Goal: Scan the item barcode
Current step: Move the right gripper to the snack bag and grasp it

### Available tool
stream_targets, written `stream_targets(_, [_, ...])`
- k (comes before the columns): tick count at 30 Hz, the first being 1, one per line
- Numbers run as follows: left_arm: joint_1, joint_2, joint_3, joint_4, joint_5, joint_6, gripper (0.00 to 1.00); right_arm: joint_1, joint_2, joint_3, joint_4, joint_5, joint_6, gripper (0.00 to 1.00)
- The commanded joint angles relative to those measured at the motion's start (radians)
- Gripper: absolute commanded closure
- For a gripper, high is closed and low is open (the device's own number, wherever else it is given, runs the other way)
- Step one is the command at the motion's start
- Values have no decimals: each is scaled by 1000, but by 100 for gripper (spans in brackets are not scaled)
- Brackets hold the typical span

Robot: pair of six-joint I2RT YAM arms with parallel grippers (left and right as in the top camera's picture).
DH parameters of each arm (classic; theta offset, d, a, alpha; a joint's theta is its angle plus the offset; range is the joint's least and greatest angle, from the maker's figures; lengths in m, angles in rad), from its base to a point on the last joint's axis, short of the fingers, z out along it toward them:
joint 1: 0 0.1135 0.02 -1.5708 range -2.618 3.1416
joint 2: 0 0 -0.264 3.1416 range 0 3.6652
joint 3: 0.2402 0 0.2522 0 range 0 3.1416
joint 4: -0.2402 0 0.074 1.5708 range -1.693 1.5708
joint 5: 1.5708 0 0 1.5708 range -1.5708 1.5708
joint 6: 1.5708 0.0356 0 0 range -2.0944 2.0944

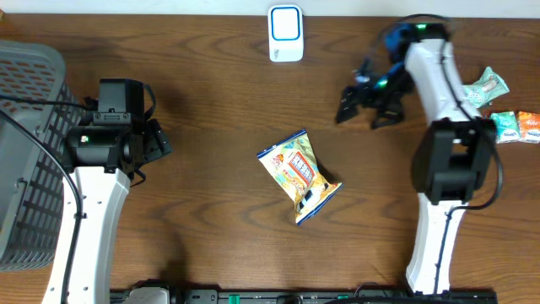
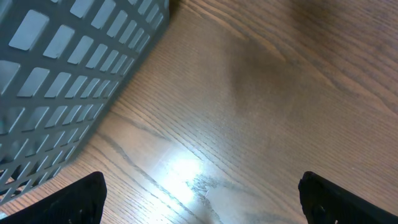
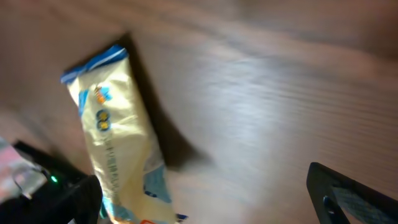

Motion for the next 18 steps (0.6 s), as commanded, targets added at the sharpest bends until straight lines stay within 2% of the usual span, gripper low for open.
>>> stream_targets(1, [4, 1, 2, -3, -20, 8, 2, 76, -31, -5, -16, 10, -32, 1])
stream_targets(11, [4, 1, 2, -3, -20, 8, 2, 285, -31, -20, -57, 112, -32, 1])
stream_targets(18, [4, 1, 2, -3, -21, 8, 2, 369, -31, -149, -42, 171, -32, 1])
